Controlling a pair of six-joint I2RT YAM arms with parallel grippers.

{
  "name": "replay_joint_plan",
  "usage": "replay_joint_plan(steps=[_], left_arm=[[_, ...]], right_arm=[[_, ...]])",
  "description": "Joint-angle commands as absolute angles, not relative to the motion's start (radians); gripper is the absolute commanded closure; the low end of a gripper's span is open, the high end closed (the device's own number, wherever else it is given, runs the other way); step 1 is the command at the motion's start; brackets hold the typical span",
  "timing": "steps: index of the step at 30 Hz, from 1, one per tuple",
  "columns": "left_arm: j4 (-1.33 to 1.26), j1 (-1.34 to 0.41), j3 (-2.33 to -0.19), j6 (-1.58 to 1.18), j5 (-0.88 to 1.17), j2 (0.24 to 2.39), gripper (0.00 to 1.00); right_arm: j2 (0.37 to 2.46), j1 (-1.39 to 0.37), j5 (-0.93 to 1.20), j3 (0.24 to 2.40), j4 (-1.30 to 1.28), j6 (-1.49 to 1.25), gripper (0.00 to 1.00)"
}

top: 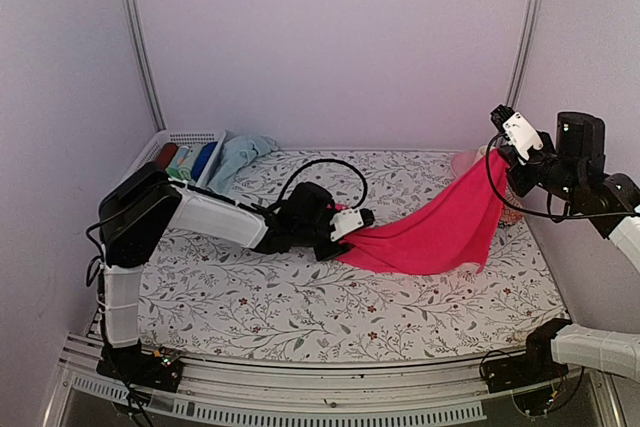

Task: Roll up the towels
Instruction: Pick up the towel from the center of the board.

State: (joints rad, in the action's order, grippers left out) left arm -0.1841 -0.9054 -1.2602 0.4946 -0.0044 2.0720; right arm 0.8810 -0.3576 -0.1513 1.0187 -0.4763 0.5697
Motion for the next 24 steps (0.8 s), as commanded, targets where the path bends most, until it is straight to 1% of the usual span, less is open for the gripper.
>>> replay_joint_plan(steps=[1,5,16,18,21,24], left_arm=[[-0.249,-0.919,-1.262,0.528,-0.087,2.109,0.46],[-0.283,-0.919,-1.27,0.53,-0.126,2.127,0.57],[-0.311,-0.912,-1.301,0.51,-0.104,2.153,0.6],[-0.309,-0.911,-1.307,0.509,-0.106,2.164,0.66],[-0.298,-0.909,-1.319,0.507,-0.099,2.176,0.72],[-0.292,-0.907,-1.329,0.503,-0.095,2.186,0.82]], right_arm=[[0.874,-0.346,-0.134,1.006,-0.42,0.54,0.98],[0.87,-0.345,-0.13,1.003,-0.419,0.54,0.98],[0.864,-0.342,-0.114,0.986,-0.414,0.545,0.98],[0.864,-0.343,-0.11,0.982,-0.412,0.543,0.98],[0.867,-0.343,-0.109,0.978,-0.408,0.542,0.98],[0.864,-0.342,-0.106,0.976,-0.406,0.54,0.98]])
